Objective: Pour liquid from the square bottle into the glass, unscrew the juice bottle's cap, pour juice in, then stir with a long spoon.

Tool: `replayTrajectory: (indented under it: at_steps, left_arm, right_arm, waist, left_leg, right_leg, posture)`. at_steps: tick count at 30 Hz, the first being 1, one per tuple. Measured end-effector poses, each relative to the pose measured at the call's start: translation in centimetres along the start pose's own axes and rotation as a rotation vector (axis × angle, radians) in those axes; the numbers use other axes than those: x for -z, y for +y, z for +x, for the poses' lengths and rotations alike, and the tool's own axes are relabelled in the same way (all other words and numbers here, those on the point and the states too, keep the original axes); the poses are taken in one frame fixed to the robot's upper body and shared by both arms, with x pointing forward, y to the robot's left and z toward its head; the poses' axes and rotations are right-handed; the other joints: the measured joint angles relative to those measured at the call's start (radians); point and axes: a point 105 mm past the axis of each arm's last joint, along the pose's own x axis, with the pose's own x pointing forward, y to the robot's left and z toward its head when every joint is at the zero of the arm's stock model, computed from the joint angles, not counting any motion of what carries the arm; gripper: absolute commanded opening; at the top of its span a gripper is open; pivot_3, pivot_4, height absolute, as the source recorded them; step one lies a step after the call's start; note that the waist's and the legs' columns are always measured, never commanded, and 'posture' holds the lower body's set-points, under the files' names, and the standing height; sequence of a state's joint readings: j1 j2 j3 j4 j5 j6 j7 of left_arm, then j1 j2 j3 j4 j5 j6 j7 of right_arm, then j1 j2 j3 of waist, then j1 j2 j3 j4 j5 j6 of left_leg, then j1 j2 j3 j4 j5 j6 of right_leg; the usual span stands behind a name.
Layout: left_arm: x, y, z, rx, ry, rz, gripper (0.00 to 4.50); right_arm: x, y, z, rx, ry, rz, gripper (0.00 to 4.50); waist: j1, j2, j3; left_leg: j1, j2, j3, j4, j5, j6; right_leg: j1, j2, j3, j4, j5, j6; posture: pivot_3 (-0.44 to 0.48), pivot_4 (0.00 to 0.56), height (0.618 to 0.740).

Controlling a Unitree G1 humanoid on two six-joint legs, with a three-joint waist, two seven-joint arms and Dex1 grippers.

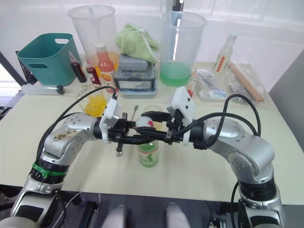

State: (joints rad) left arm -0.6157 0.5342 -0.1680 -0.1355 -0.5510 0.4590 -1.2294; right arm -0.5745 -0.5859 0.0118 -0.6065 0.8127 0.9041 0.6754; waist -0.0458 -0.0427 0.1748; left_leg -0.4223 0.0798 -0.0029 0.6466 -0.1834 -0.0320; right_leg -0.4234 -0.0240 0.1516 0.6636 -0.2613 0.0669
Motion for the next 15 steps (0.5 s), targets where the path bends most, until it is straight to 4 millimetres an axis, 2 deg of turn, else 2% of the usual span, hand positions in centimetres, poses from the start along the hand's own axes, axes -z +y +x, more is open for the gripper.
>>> replayTrajectory:
  at_steps: [7,9,15]
  left_arm:
    - [0.0,-0.3,0.1,0.009,0.005,0.006,1.38]
    - [-0.1,-0.5,0.2,0.016,0.008,0.014,1.38]
    - [0.0,-0.6,-0.2,-0.011,0.018,0.019,1.38]
  right_arm:
    - [-0.1,0.0,-0.2,-0.119,0.021,-0.022,1.69]
    - [-0.2,0.0,-0.3,-0.186,0.031,-0.046,1.69]
    - [-0.3,-1.9,0.7,-0.472,0.072,-0.152,1.69]
  waist:
    - [0.000,0.000,0.000]
    - [0.000,0.000,0.000]
    - [-0.010,0.000,0.000]
  left_leg:
    - [0.000,0.000,0.000,0.000,0.000,0.000]
    - [0.000,0.000,0.000,0.000,0.000,0.000]
    - [0.000,0.000,0.000,-0.001,0.000,0.000]
  right_leg:
    - [0.000,0.000,0.000,0.000,0.000,0.000]
    - [0.000,0.000,0.000,0.000,0.000,0.000]
    - [0.000,0.000,0.000,0.000,0.000,0.000]
  posture:
    - [0.000,0.150,0.707]
    - [0.000,0.150,0.707]
    - [0.000,0.150,0.707]
